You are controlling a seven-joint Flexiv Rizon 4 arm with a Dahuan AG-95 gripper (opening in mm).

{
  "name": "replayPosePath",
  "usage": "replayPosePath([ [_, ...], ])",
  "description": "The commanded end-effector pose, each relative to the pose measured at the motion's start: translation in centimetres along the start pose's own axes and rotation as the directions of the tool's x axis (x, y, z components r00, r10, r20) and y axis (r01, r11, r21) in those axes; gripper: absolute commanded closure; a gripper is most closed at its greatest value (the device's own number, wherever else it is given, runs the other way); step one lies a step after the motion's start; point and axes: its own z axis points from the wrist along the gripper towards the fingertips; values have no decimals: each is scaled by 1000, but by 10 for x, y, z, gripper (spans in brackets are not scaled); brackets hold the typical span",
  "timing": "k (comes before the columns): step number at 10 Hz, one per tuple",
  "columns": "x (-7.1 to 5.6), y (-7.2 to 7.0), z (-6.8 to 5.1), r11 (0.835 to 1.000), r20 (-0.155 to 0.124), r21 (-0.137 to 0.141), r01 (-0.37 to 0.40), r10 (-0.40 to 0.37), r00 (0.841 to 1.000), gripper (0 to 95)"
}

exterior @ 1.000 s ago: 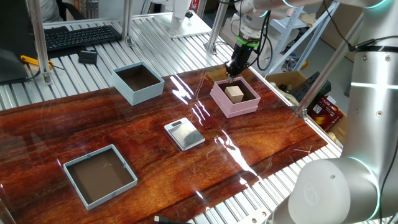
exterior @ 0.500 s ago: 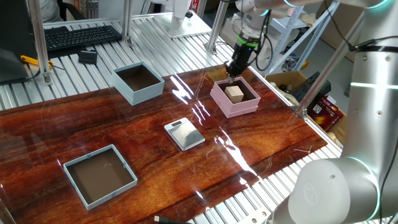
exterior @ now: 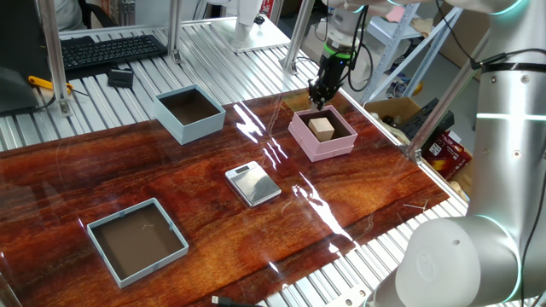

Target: Move an object from one box to another

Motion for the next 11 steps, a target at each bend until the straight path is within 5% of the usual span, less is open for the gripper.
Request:
replayPosePath([
  [1,0,0,-5,1000,2,-2,2,-2,1000,570],
  [4,2,4,-19,1000,6,2,4,-4,1000,570],
  [6,10,10,-40,999,22,14,36,-36,999,570],
  [11,22,19,-61,996,55,60,59,-63,997,570],
])
